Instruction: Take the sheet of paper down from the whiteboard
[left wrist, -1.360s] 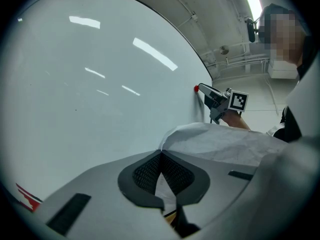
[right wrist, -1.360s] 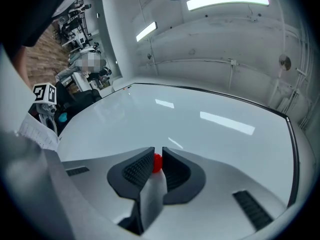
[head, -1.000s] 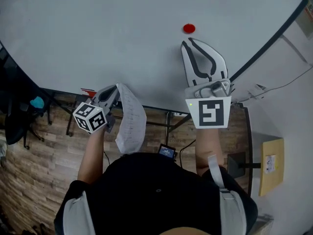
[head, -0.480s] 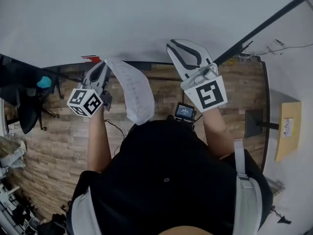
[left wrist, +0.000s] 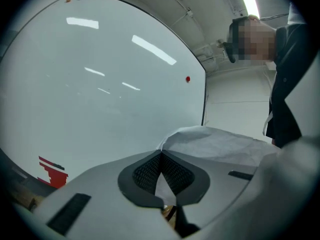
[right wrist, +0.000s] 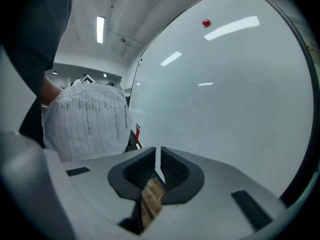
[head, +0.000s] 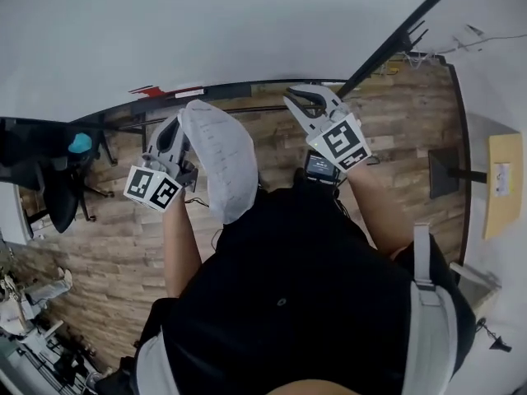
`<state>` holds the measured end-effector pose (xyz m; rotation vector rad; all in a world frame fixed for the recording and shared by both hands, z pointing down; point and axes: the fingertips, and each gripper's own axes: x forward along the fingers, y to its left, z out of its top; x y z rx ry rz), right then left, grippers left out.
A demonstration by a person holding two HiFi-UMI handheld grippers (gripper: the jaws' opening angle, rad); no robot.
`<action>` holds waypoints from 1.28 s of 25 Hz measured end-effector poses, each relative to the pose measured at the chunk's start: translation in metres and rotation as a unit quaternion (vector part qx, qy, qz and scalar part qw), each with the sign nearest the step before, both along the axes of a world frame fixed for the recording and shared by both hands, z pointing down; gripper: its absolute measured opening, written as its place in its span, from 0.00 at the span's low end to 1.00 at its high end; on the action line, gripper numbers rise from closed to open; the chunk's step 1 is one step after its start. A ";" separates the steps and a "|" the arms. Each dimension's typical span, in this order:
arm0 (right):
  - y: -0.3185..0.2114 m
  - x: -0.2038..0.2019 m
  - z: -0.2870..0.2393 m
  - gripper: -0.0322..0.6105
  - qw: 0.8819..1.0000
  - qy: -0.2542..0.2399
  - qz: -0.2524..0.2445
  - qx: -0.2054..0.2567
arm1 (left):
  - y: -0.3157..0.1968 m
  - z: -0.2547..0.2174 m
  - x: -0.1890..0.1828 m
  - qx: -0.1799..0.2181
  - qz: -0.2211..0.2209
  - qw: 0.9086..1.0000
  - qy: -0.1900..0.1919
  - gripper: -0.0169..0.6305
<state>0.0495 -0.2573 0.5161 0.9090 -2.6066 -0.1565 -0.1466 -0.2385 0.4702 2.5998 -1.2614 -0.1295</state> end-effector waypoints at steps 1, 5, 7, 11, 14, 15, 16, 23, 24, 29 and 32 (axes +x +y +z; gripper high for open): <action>0.004 0.002 0.009 0.12 1.000 -0.003 -0.001 -0.012 | 0.004 0.005 0.002 -0.002 0.001 1.000 0.002 0.04; 0.014 0.006 0.022 0.12 0.999 -0.018 -0.008 -0.040 | 0.013 0.021 0.020 -0.013 0.025 1.000 -0.006 0.04; 0.015 0.004 0.019 0.11 0.999 -0.027 -0.007 -0.040 | 0.017 0.026 0.032 -0.015 0.046 0.999 -0.013 0.04; 0.019 0.007 0.015 0.11 0.998 -0.042 -0.001 -0.036 | 0.028 0.030 0.051 -0.016 0.081 0.996 -0.030 0.04; 0.021 0.016 0.017 0.11 0.998 -0.048 -0.006 -0.044 | 0.028 0.026 0.061 -0.013 0.085 0.996 -0.026 0.04; 0.023 0.019 0.016 0.11 0.998 -0.050 -0.013 -0.047 | 0.029 0.024 0.065 -0.010 0.088 0.996 -0.025 0.04; 0.025 0.022 0.015 0.11 0.997 -0.053 -0.022 -0.050 | 0.029 0.021 0.070 -0.006 0.092 0.995 -0.025 0.04; 0.025 0.035 -0.001 0.11 0.995 -0.065 -0.062 -0.039 | 0.031 0.008 0.099 0.018 0.108 0.994 -0.024 0.04; 0.025 0.036 -0.004 0.11 0.995 -0.067 -0.067 -0.036 | 0.032 0.007 0.102 0.020 0.107 0.994 -0.023 0.04; 0.026 0.053 -0.006 0.11 0.993 -0.070 -0.083 -0.038 | 0.034 0.007 0.119 0.027 0.095 0.995 -0.020 0.04; 0.019 0.068 -0.006 0.11 0.994 -0.065 -0.077 -0.047 | 0.033 0.006 0.123 0.031 0.080 0.996 -0.015 0.04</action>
